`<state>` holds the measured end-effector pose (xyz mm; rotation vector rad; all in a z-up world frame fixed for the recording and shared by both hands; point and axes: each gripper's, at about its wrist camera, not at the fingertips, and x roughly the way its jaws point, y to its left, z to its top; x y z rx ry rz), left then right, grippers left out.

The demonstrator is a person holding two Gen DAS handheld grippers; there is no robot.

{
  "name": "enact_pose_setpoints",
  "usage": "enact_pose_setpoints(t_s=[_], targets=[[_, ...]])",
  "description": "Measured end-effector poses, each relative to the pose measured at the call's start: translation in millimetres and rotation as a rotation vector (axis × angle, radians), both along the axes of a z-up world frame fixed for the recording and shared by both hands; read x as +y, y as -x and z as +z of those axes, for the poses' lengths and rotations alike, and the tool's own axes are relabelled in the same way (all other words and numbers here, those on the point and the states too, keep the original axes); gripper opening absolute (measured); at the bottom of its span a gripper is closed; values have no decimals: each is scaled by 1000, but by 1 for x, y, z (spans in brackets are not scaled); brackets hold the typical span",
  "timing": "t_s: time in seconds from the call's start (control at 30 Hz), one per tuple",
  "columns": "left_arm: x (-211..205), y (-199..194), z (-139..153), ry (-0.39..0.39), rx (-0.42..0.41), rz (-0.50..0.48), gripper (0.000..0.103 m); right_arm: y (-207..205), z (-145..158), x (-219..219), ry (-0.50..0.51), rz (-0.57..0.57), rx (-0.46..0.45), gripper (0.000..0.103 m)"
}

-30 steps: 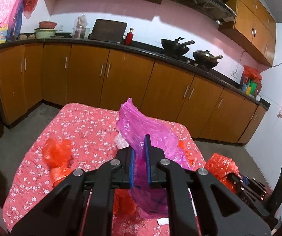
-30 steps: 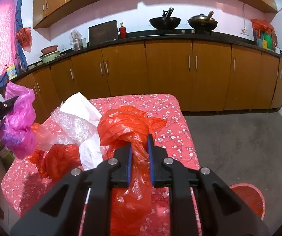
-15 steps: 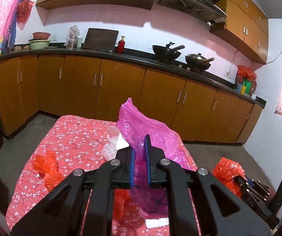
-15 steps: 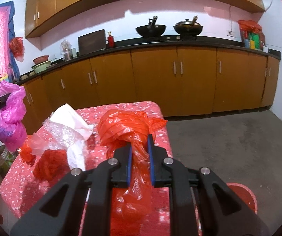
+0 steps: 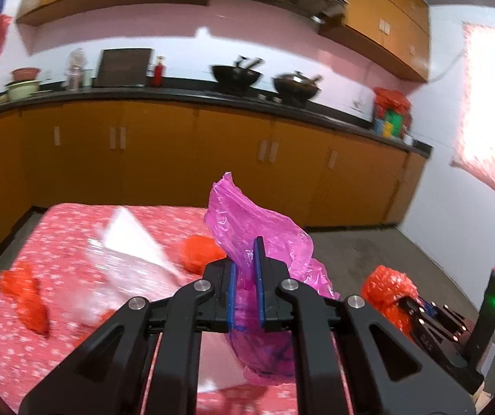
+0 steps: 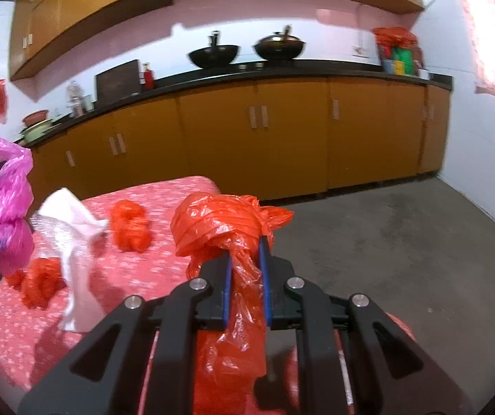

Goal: Collect trash
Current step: 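Carry the pink and red bags over to the orange basket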

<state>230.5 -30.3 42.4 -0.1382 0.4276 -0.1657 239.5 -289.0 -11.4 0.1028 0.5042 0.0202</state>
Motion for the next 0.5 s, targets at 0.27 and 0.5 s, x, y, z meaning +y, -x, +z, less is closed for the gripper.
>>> enact_pose_setpoints(t_s=[0.27,0.5], targets=[[-94,-4,-28,-28,48,-185,9,18,-21,-72,19,-158,36,15],[-164,-8,-56,-81,88,-299,9,36,-48,-131,7,-274,84,15]])
